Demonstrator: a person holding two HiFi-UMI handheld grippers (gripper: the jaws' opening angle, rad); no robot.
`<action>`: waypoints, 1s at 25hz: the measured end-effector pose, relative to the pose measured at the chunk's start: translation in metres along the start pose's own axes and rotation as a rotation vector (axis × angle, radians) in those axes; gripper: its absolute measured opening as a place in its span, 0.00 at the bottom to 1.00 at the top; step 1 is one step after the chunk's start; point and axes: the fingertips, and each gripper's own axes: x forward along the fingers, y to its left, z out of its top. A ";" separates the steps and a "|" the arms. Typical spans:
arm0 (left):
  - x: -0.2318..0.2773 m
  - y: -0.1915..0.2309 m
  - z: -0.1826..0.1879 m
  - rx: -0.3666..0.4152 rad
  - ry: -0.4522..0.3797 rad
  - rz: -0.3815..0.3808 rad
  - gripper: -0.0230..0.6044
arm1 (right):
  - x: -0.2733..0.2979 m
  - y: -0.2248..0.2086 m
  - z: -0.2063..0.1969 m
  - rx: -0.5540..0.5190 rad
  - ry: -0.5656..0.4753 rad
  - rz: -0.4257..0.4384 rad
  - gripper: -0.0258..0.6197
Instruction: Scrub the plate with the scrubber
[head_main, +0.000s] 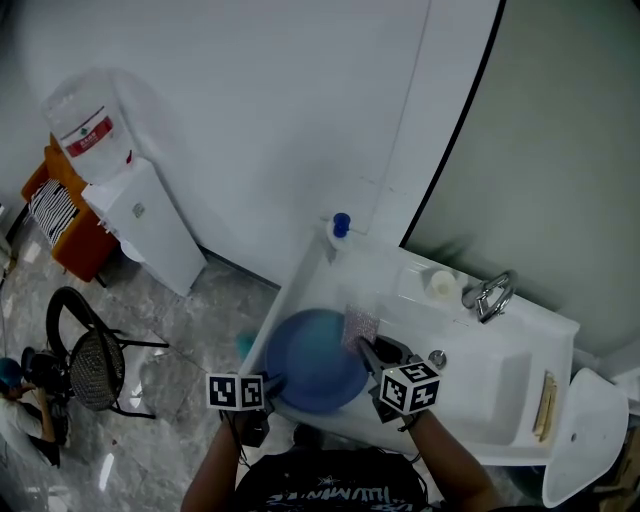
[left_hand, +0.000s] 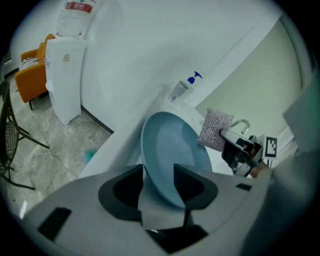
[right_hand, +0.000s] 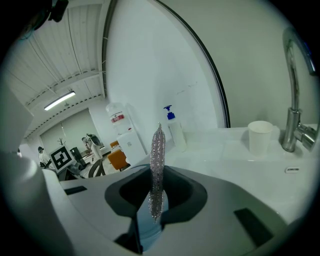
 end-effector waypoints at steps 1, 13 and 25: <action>0.002 0.000 -0.001 0.008 0.016 -0.002 0.34 | 0.001 0.000 0.001 0.001 -0.001 -0.001 0.16; 0.017 0.007 0.002 0.076 0.146 0.061 0.33 | 0.005 -0.005 0.002 0.011 0.001 0.004 0.16; 0.023 0.020 0.004 0.166 0.210 0.166 0.19 | 0.009 -0.007 0.001 0.004 0.014 0.021 0.16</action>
